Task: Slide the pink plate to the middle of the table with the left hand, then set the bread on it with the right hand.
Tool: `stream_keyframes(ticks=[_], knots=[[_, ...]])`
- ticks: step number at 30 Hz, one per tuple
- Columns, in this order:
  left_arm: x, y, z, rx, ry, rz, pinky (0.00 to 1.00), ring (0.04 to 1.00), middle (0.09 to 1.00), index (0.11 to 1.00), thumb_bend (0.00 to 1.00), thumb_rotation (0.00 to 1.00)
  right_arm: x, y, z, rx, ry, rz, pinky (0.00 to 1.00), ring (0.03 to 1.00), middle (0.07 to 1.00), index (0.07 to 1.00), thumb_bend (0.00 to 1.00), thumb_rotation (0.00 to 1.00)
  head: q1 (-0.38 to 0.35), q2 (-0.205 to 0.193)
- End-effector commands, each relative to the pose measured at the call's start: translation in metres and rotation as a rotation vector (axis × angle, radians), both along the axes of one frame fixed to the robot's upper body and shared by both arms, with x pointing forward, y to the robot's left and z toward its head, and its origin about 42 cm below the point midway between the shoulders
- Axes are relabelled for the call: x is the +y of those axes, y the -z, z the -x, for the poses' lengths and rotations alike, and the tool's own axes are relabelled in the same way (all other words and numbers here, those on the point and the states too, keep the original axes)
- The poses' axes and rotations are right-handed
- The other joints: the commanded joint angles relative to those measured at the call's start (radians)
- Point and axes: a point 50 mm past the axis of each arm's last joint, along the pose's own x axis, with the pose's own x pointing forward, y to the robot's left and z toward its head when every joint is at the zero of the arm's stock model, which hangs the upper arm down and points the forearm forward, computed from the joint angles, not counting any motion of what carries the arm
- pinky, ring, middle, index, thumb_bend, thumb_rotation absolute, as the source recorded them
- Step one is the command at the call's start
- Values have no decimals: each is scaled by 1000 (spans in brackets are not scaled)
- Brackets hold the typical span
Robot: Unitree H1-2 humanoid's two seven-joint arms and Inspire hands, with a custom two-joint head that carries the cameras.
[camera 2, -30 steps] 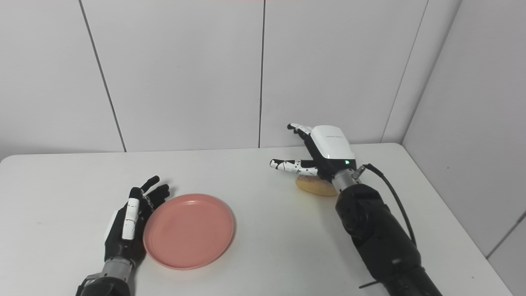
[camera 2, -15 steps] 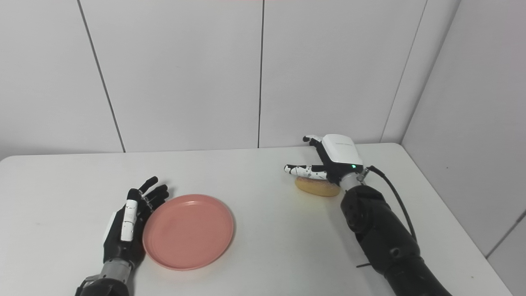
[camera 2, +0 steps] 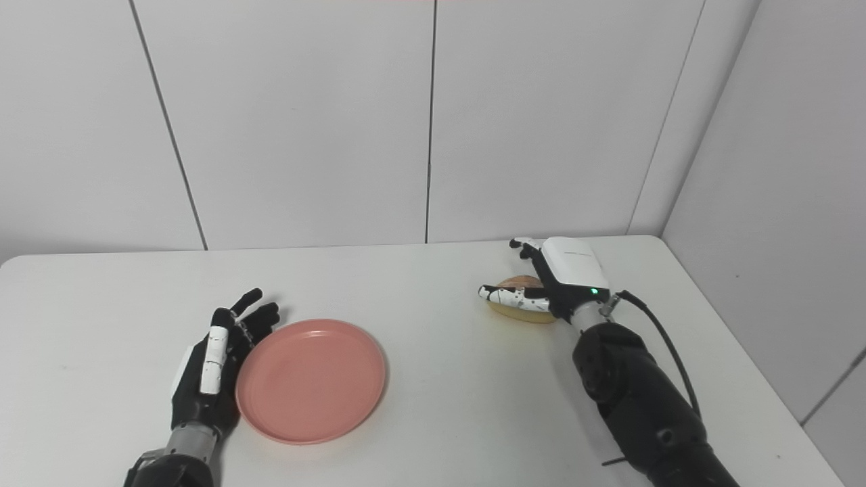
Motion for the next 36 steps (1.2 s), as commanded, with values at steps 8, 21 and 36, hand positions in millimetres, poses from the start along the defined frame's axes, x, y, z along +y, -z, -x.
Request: stream_keyframes(ticks=[8,21,36], knots=[[6,12,4,59,-9,25,897,814,764,755,786,842,-6,-16,0,-47,28,6,556,677,737,788,802,858,6,5],[5,15,7,94,-3,54,925,822,750,771,837,853,-13,-7,-10,2,42,6,518,649,729,772,785,843,23,12],[4,13,8,98,0,53,906,804,753,773,818,902,-12,1,-19,-123,25,-16,248,314,419,487,502,157,28,12]])
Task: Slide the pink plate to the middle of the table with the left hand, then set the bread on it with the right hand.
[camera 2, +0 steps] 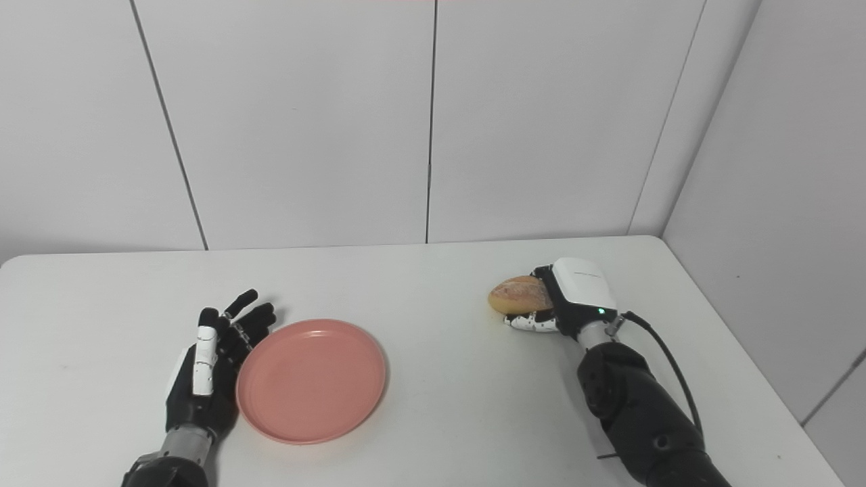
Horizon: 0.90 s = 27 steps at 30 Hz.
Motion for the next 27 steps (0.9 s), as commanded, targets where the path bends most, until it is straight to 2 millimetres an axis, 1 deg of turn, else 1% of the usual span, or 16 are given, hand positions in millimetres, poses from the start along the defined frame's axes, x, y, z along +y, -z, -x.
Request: stream_keyframes(ticks=[1,7,10,14,19,23,27], knots=[[0,15,5,80,-7,5,905,803,752,773,816,905,-1,-30,-12,-96,-24,9,239,305,410,487,501,154,1,0],[1,16,4,84,-8,6,910,798,736,769,807,914,1,-35,-13,-113,-37,15,226,296,402,486,502,149,1,2],[0,16,4,88,-8,8,919,792,727,769,805,919,1,-36,-12,-115,-40,15,235,305,411,487,502,150,-2,2],[1,17,4,86,-4,-1,914,791,725,768,792,938,1,-35,-11,-118,-41,2,219,284,383,485,503,150,-2,2],[1,18,4,98,-15,-5,910,776,701,756,799,928,2,-37,-9,-121,-43,-26,229,294,396,486,502,152,1,3],[0,17,4,101,-15,-8,906,780,705,753,799,927,2,-46,-8,-152,-46,-56,231,293,392,486,501,154,5,9],[-1,18,4,108,-22,-7,902,785,713,746,800,915,2,-58,-8,-171,-37,-99,240,302,398,486,500,153,17,7]])
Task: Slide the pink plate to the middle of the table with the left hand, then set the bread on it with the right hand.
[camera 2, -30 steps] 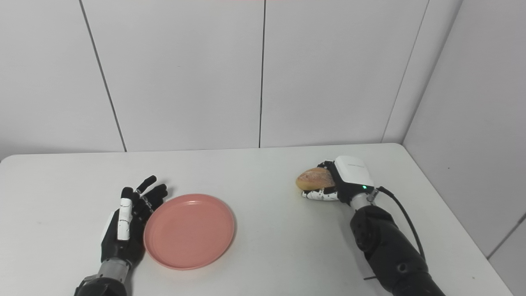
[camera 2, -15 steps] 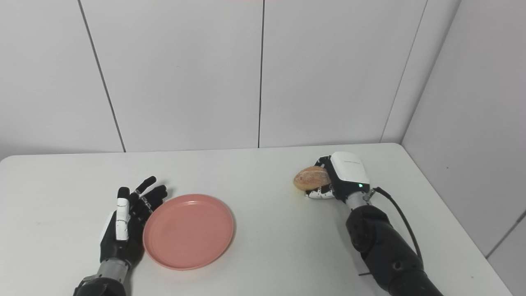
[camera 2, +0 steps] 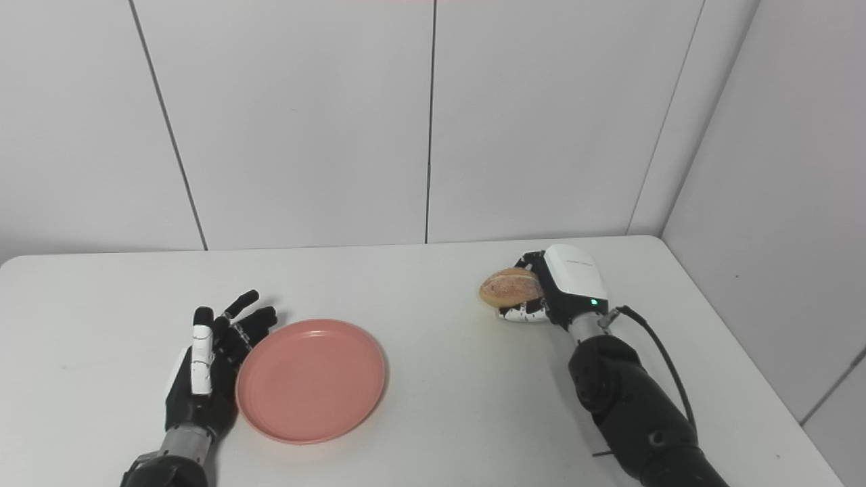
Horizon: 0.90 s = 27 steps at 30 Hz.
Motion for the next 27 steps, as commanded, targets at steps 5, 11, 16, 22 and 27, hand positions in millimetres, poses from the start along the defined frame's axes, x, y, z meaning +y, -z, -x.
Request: stream_keyframes(ticks=[5,11,16,22,27], knots=[[-7,19,4,99,-22,7,922,778,724,737,795,890,-3,-57,-4,-137,-25,-28,236,302,399,486,499,155,45,-5],[-14,21,2,99,-50,-18,837,770,751,734,797,880,3,-74,0,-186,-58,-76,250,319,408,486,502,151,82,-13],[-18,21,2,93,-73,-15,860,828,825,754,811,864,21,-87,7,-218,-119,-120,241,312,398,485,501,149,111,-11],[-22,19,2,80,-73,-16,885,860,860,763,824,851,48,-98,20,-231,-188,-117,250,322,405,485,501,147,138,-4],[-27,19,2,74,-59,-23,902,882,870,758,834,865,71,-108,33,-229,-243,-107,245,315,406,486,499,148,153,-3]])
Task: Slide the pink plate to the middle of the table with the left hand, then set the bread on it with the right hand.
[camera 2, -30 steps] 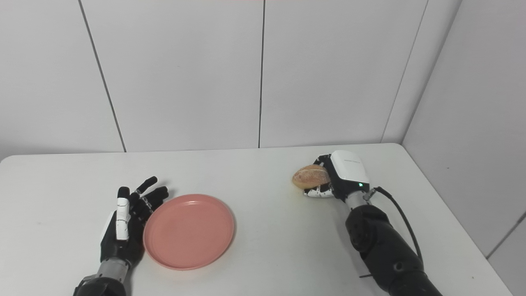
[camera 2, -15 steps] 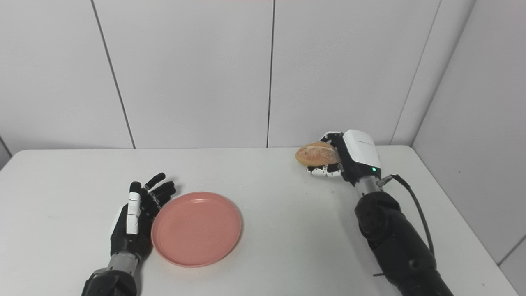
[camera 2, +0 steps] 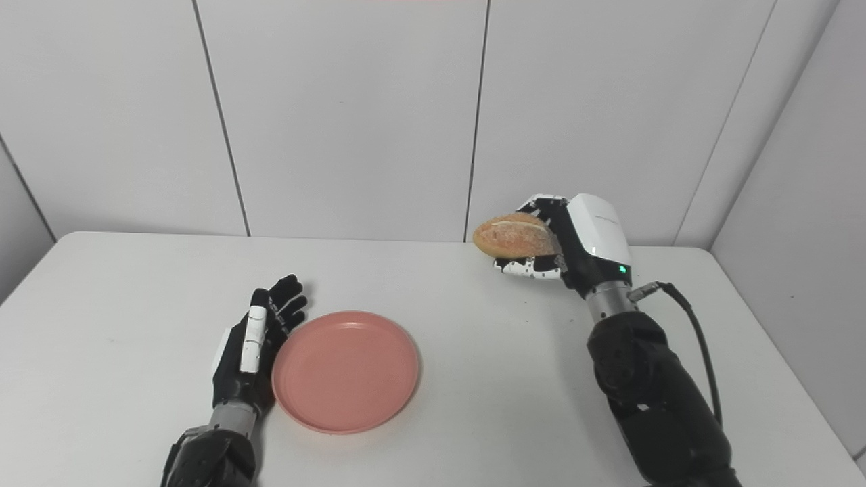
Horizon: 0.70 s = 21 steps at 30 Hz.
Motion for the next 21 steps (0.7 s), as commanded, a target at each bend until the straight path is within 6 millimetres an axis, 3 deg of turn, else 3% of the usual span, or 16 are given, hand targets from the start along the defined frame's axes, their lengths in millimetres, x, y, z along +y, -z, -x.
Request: stream_keyframes(ticks=[1,13,21], knots=[[-9,18,6,72,10,5,902,880,870,757,836,867,7,-26,3,-62,-10,6,245,316,407,486,499,148,1,1],[-17,18,9,74,13,5,860,877,882,739,830,858,33,-28,18,-55,-120,12,240,309,406,485,500,148,51,-4],[-21,18,10,81,27,19,869,876,884,738,822,857,63,-16,30,25,-196,7,247,317,412,487,501,153,63,-14]])
